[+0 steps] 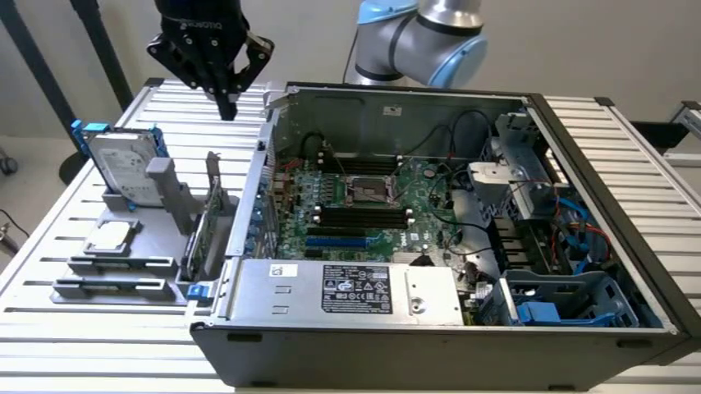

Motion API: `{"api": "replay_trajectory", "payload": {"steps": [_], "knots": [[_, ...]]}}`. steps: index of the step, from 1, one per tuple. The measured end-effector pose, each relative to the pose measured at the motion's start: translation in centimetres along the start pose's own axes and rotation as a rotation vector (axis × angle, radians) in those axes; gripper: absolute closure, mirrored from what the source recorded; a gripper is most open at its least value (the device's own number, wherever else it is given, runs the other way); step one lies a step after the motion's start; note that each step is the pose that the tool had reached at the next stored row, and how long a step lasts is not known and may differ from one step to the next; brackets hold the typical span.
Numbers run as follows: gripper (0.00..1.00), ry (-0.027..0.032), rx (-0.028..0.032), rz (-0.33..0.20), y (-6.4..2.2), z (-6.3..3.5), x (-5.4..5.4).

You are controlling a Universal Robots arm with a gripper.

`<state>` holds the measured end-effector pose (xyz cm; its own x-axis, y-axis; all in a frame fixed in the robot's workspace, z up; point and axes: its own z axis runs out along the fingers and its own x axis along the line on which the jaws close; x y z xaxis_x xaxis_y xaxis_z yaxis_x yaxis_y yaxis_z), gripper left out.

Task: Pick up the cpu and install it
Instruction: 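Reach for the cpu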

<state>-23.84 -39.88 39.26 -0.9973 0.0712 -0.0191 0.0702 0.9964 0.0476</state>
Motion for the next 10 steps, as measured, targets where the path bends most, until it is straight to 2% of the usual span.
{"api": "replay_trajectory", "payload": {"steps": [10], "knots": [[0.89,0.0001,0.0001,0.0,-0.32,-0.09,4.5]]}}
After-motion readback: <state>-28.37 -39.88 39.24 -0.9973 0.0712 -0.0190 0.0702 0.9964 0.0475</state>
